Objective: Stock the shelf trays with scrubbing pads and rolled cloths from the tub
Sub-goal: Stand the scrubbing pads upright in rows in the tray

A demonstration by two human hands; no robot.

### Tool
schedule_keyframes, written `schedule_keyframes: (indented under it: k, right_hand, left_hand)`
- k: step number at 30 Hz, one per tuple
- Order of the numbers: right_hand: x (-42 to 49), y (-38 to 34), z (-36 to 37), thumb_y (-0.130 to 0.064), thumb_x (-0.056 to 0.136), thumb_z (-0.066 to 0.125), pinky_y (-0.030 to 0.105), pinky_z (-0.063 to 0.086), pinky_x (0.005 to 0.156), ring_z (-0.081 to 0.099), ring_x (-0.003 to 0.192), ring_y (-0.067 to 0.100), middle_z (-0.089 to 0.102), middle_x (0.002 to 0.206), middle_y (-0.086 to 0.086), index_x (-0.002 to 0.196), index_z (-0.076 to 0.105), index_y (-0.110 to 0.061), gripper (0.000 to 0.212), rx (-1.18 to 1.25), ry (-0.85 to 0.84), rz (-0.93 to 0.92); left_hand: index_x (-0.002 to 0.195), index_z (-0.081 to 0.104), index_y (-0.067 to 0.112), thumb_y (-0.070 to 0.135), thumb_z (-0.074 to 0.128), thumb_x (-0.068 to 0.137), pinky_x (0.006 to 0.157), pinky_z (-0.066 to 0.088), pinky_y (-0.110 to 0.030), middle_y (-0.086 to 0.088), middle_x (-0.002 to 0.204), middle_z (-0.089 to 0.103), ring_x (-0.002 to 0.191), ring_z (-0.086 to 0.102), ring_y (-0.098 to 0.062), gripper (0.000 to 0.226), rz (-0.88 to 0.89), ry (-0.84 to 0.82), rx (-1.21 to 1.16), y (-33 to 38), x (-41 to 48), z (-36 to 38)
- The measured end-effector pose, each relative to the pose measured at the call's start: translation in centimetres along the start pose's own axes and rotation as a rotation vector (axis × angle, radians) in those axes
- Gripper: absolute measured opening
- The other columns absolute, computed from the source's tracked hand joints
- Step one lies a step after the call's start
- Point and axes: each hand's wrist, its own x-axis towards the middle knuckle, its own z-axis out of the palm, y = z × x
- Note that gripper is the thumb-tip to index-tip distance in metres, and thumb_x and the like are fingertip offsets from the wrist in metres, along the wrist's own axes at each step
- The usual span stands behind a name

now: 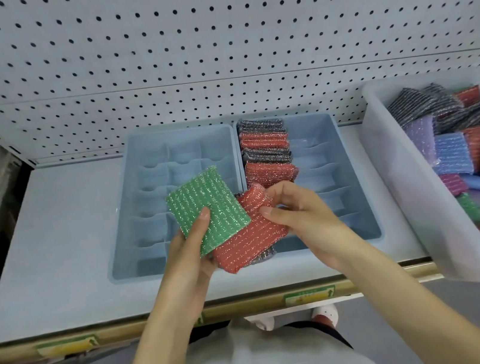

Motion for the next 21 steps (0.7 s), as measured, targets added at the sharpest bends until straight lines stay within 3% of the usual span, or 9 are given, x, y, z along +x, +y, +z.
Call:
schedule_keyframes:
  k: [4,7,10,14,18,21]
  right_hand:
    - [-0.1,0.2,0.0,-0.002,0.092,0.054,0.034,0.051,0.077,0.062,0.082,0.020,0.067,0.095,0.010,0.098,0.058,-0.010,0.011,0.154,0.016,0.037]
    - [-0.1,0.4,0.4,-0.001,0.093,0.052,0.030,0.052,0.074,0.063,0.082,0.017,0.069,0.090,0.004,0.107,0.056,-0.016,0.021,0.191,0.023,-0.005]
    - [-0.1,0.6,0.8,-0.001,0.095,0.049,0.023,0.052,0.069,0.063,0.079,0.012,0.068,0.085,-0.001,0.120,0.053,-0.023,0.033,0.122,0.036,-0.090]
    - [-0.1,1.1,1.5,-0.008,0.093,0.054,0.024,0.054,0.074,0.065,0.085,0.013,0.069,0.096,0.001,0.115,0.055,-0.026,0.028,0.025,0.080,-0.137]
    - [-0.2,1.8,1.7,-0.005,0.092,0.055,0.026,0.054,0.072,0.064,0.081,0.012,0.069,0.090,0.000,0.110,0.056,-0.018,0.021,0.087,0.127,-0.163]
    - [-0.1,2.1,1.6,-0.006,0.095,0.051,0.026,0.051,0.071,0.062,0.079,0.012,0.066,0.088,0.000,0.107,0.053,-0.017,0.017,0.145,0.173,-0.164]
  left_hand:
    - [0.125,0.058,0.013,0.040,0.057,0.081,0.085,0.054,-0.047,-0.010,0.115,0.069,0.103,0.066,-0.028,0.052,-0.013,0.007,-0.008,-0.3,0.1,0.0]
    - [0.123,0.060,0.012,0.039,0.060,0.078,0.071,0.056,-0.041,-0.011,0.113,0.069,0.094,0.067,-0.025,0.053,-0.017,0.029,-0.025,-0.4,0.1,-0.1]
    - [0.121,0.061,0.012,0.034,0.061,0.079,0.073,0.054,-0.039,-0.010,0.111,0.070,0.091,0.068,-0.023,0.048,-0.025,0.064,-0.064,-0.6,0.2,-0.2]
    - [0.120,0.061,0.014,0.030,0.060,0.086,0.070,0.053,-0.036,-0.008,0.105,0.072,0.083,0.069,-0.018,0.038,-0.029,0.124,-0.085,-0.8,0.2,-0.3]
    - [0.123,0.060,0.012,0.039,0.061,0.078,0.083,0.053,-0.043,-0.012,0.114,0.069,0.100,0.068,-0.027,0.053,-0.037,0.070,-0.080,-0.6,0.0,-0.4]
    - [0.122,0.061,0.015,0.041,0.059,0.079,0.072,0.057,-0.038,-0.009,0.113,0.070,0.101,0.068,-0.025,0.050,-0.071,0.014,-0.077,-0.2,0.1,-0.3]
